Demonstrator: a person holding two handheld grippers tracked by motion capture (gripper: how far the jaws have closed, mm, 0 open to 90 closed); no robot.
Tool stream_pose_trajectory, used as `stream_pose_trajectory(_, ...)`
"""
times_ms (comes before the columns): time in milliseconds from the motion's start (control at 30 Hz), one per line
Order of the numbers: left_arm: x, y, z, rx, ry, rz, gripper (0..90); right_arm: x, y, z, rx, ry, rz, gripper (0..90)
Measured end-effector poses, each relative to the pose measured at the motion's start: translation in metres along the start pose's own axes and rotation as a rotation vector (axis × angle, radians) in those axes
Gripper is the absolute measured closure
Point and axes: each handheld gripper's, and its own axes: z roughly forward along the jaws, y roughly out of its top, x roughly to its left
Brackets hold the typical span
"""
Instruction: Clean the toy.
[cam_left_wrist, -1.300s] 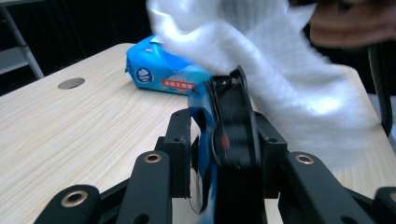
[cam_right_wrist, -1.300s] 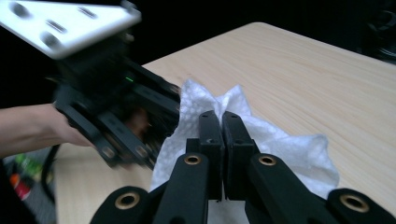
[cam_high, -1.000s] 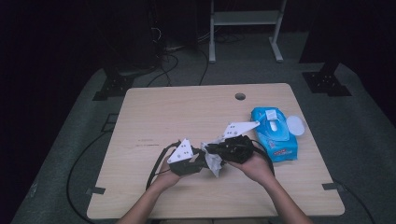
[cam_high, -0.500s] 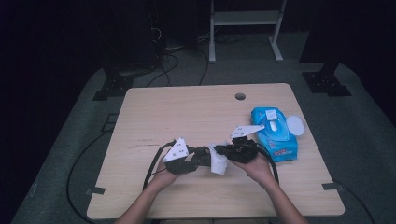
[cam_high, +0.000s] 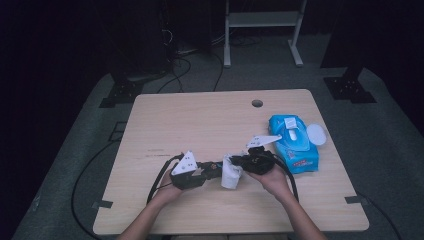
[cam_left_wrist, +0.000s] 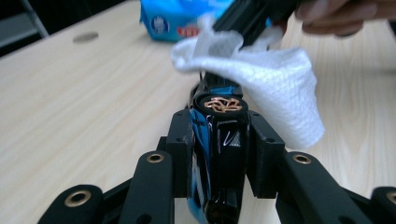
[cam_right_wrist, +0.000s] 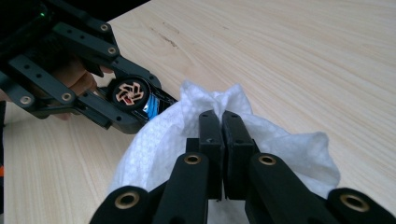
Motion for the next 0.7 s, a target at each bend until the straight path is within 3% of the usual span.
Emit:
stream_pose_trajectory(267, 0.004, -0.013, 0.002, 0.05, -0.012, -0.024, 67.4, 0.001, 0.0, 0.01, 0.011, -0.007, -0.003, 87.8)
stream_pose_trajectory(400, 0.004, -0.016, 0.004, 0.071, -0.016, -0.026, 67.6, -0.005, -0.001, 0.005, 0.011, -0.049, 0.001, 87.8)
stream_pose_trajectory(700, 0.006, -0.016, 0.004, 0.077, -0.018, -0.04, 67.5, -0.029, -0.008, -0.01, -0.021, -0.156, 0.069, 87.8)
